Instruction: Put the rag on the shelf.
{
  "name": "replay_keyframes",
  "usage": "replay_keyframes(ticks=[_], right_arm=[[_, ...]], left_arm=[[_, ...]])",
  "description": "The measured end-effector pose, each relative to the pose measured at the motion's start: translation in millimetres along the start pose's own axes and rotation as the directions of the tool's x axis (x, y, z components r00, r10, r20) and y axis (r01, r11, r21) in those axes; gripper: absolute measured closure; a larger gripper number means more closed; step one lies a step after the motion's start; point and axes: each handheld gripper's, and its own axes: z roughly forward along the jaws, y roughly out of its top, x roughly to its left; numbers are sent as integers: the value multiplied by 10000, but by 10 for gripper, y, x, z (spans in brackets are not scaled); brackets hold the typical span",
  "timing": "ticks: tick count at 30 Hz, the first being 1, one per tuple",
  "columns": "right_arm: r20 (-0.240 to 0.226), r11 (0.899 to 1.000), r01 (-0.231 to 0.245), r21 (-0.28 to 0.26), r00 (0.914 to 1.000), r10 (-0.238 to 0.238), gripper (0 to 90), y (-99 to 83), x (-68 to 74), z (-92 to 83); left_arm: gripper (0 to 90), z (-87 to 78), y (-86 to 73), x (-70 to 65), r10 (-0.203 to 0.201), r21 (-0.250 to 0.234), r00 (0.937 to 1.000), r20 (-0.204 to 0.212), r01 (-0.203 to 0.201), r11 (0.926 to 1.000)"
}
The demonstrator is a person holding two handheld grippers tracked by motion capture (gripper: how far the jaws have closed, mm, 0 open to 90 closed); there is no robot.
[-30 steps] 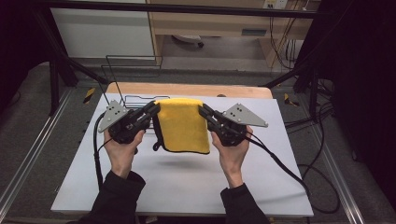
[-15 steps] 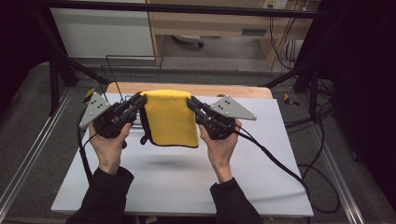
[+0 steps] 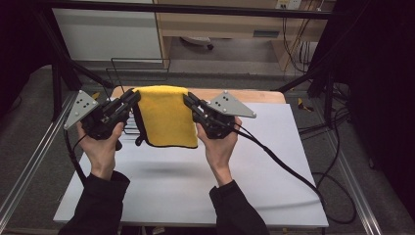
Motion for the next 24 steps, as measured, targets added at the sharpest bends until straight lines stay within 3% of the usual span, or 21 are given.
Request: replay_keyframes(ticks=[24], right_arm=[[-234,9975,99,-696,9997,-116,850,304,150,394]], left_arm=[[788,-118,365,299,-3,-650,9989,-459,-27,9979]])
